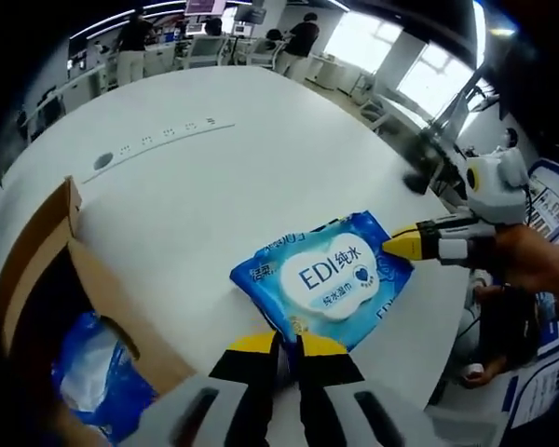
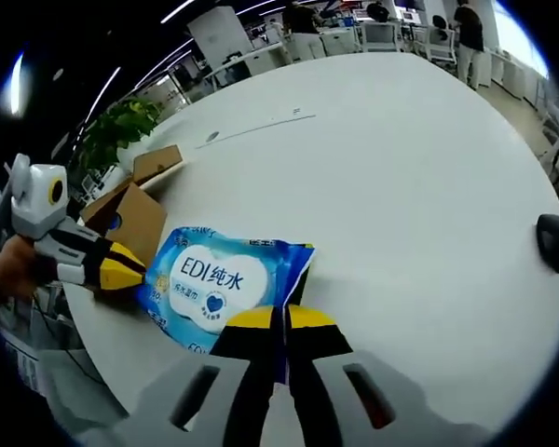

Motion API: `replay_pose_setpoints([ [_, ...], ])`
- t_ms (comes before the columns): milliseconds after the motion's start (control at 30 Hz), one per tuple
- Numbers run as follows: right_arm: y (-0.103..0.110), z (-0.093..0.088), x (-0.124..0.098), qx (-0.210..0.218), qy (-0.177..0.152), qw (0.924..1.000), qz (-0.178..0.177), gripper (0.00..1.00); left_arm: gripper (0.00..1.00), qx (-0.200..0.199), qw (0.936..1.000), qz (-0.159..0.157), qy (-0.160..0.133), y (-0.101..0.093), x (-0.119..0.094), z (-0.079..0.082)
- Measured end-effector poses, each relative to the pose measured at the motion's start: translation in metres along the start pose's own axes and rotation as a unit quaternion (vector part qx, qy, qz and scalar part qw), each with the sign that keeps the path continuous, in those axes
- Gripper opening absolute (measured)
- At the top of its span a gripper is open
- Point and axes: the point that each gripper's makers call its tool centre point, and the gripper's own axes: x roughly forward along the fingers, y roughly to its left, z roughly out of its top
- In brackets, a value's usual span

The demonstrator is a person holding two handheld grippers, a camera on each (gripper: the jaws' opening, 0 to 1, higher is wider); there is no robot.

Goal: Operate the shoe box by opening the lid, removing the specified soft item, and placing it in the target area until the item is outside and the box remains undamaged.

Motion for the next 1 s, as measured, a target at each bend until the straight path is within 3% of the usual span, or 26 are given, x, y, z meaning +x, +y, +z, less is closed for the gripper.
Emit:
replay_pose_setpoints([
  [233, -0.003, 0.001, -0.014, -0.005, -0.01, 0.9998, -0.016, 0.02, 0.12, -0.02, 0.9992, -0.018, -0.03, -0.002, -0.018, 0.005],
  [333, 0.002, 0.009, -0.022, 0.012, -0.032, 0.9994, -0.008, 0.03, 0.13, -0.023, 0.9984, -0.021, -0.048, -0.001, -0.03, 0.008],
  [467, 0.012, 0.024, -0.033, 0.021, -0.06, 0.998, 0.005, 0.08, 0.19, -0.015, 0.9952, -0.047, -0.084, -0.004, -0.049, 0.015],
  [700, 0.046, 0.047, -0.041, 0.019, -0.106, 0.9934, 0.039, 0.16, 0.25, -0.02, 0.9875, -0.037, -0.152, 0.018, -0.091, 0.019],
  [867, 0.068, 0.054, -0.041, 0.006, -0.118, 0.9913, 0.058, 0.18, 0.27, -0.017, 0.9844, -0.022, -0.173, 0.035, -0.115, 0.01],
  [1000, 0.095, 0.059, -0.04, -0.018, -0.127, 0.9878, 0.087, 0.25, 0.3, -0.027, 0.9807, -0.006, -0.193, 0.049, -0.133, 0.005],
])
